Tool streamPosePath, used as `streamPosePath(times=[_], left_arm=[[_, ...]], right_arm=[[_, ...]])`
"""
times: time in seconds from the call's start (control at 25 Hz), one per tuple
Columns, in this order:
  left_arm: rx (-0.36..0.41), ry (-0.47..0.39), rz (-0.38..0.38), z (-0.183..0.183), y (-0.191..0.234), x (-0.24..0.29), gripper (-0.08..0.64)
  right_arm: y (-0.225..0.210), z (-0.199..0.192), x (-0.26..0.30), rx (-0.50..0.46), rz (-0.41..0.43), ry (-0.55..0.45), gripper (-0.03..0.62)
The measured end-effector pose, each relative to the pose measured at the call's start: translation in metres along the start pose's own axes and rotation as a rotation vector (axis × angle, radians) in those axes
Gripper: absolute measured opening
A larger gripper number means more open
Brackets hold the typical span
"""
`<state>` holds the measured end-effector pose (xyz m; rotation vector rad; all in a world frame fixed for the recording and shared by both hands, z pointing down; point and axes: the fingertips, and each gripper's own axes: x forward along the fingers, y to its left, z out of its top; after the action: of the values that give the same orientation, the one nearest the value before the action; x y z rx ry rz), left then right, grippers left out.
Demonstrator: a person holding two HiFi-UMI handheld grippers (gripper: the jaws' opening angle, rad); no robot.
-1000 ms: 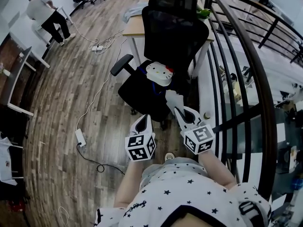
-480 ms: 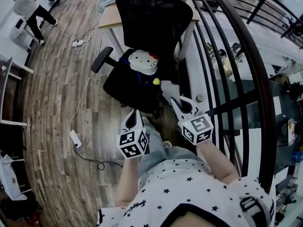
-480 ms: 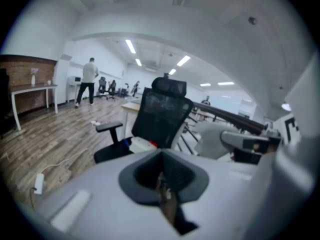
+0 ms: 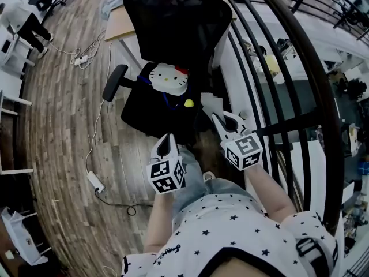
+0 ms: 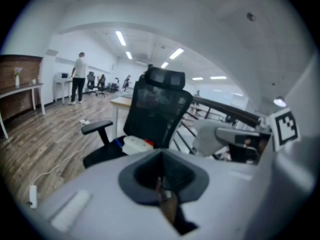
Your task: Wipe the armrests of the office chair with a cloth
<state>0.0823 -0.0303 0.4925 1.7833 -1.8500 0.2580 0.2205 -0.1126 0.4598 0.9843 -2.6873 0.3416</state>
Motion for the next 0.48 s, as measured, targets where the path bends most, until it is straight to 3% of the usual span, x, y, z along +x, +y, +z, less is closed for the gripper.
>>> streamPosePath(times=[0.48], left_arm=[[0.022,0.086,-0.065,-0.001,0.022,0.071,0.003]], right_arm=[[-0.069,-0.034,0.066,0.013,-0.125,0.099,0.026]])
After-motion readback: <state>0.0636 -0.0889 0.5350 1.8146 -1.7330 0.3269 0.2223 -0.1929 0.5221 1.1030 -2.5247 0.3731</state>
